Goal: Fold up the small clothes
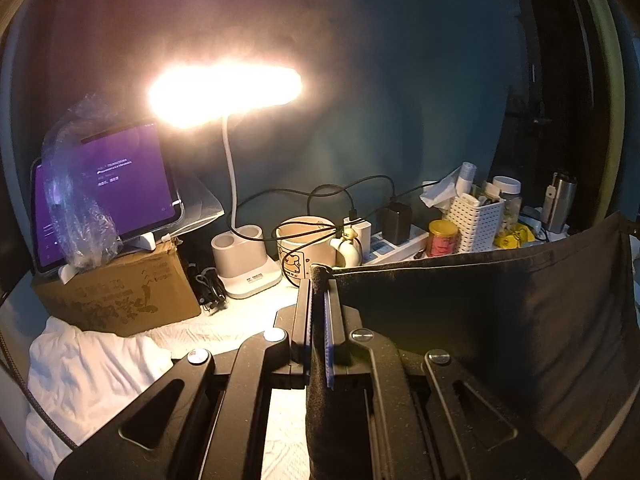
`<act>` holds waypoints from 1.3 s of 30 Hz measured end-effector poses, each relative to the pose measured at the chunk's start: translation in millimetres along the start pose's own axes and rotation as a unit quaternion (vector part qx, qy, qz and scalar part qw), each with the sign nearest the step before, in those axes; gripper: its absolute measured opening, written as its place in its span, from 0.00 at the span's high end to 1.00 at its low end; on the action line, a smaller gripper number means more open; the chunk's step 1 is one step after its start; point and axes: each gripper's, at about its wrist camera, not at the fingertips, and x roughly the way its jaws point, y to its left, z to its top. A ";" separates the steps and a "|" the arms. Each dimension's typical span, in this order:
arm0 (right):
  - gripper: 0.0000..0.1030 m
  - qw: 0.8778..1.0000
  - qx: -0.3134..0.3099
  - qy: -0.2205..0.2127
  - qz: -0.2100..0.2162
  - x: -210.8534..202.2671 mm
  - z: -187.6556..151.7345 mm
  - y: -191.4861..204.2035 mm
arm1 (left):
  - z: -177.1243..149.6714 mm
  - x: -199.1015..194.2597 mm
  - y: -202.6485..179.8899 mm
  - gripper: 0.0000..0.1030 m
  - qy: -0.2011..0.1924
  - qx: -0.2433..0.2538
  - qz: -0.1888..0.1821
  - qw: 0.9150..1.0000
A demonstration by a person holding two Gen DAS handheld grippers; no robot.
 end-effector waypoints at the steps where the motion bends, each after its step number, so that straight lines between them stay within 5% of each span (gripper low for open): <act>1: 0.95 1.000 -0.001 0.001 0.001 4.8 1.6 -0.2 | 0.8 4.1 0.8 0.97 0.000 0.000 0.002 1.000; 21: 0.95 0.997 -0.058 0.039 0.019 127.8 34.7 11.7 | 18.8 82.1 10.9 0.97 0.008 0.017 0.034 0.999; 31: 0.95 0.996 -0.063 0.064 0.024 181.4 27.9 18.3 | 2.5 129.0 24.9 0.96 0.075 0.014 0.036 0.996; 39: 0.90 0.993 -0.051 0.103 0.008 199.4 14.1 13.0 | -15.4 150.7 42.3 0.91 0.143 -0.055 0.005 0.988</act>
